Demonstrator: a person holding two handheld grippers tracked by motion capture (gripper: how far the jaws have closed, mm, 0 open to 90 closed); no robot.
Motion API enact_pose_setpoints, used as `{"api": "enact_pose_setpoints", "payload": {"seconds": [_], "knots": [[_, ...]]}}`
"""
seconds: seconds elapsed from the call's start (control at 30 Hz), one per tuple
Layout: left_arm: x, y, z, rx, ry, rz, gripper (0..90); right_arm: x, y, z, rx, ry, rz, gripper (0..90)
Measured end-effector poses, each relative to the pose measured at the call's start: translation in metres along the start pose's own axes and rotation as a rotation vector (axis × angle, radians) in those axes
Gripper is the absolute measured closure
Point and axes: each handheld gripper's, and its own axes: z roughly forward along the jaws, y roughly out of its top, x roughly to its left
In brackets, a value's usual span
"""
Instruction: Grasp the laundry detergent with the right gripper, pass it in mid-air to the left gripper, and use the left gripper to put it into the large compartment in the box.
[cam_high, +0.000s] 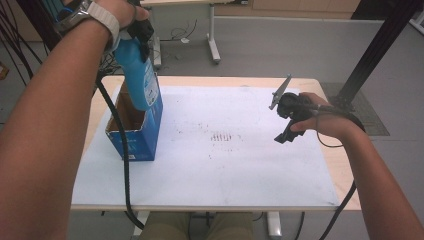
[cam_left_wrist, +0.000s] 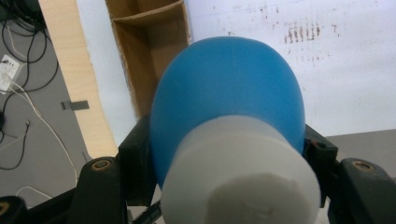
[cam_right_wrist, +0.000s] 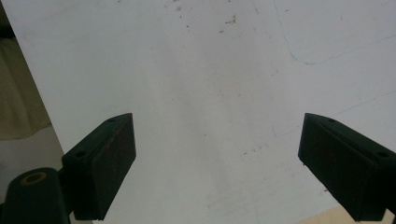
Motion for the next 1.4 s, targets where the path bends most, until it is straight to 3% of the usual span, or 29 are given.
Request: {"api": "enact_pose_setpoints", "payload": {"seconds": [0.73,1.2,1.4], "knots": [[0.037,0.004,0.014,-0.003,-0.003,-0.091,37.6,-0.008,-0.001,0.006,0.013,0.005,0.008,11.1],[0.044,0.008,0.031,-0.005,0.022,-0.097,37.6,-0.009,-0.001,0.009,0.02,0.01,0.017,11.1],[0.047,0.011,0.039,-0.006,0.013,-0.099,37.6,-0.01,-0.002,0.01,0.021,0.012,0.02,11.1]]}}
